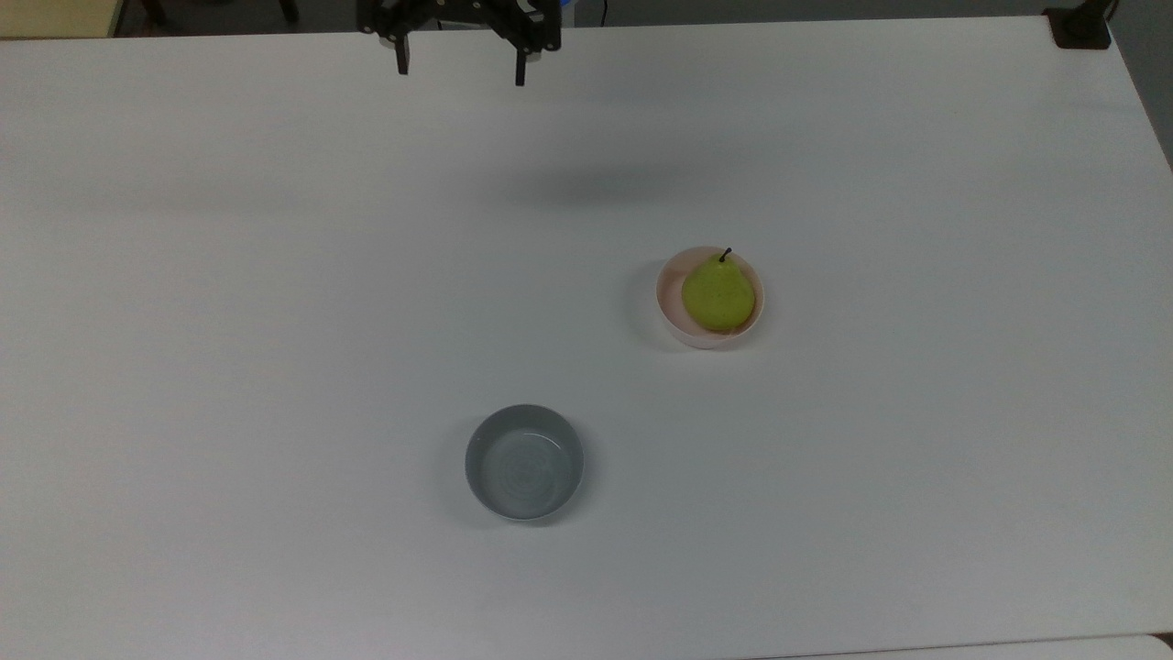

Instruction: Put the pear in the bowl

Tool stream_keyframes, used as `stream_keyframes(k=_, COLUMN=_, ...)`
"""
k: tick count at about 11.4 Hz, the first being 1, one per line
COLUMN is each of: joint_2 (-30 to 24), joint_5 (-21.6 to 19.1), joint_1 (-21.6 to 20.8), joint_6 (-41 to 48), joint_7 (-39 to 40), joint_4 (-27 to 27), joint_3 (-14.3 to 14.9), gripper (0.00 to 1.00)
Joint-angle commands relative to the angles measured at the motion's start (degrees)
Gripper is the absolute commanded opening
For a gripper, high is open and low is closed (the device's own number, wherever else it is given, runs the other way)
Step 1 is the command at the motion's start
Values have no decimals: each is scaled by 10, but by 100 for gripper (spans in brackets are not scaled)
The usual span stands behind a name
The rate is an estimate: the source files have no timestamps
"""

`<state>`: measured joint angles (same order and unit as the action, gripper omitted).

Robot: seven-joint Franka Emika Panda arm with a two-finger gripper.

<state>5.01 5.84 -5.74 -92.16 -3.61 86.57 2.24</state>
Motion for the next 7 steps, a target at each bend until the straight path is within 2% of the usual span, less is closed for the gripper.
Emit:
stream_keyframes(k=1, joint_2=-40, joint_5=-26, joint_1=27, joint_6=7, joint_7=4, joint_4=42, joint_3=0, gripper=100)
stream_keyframes(k=7, joint_2=-35, joint_5=-26, joint_1=25, joint_6=13, joint_7=3, joint_4=41, joint_3=0, gripper=100)
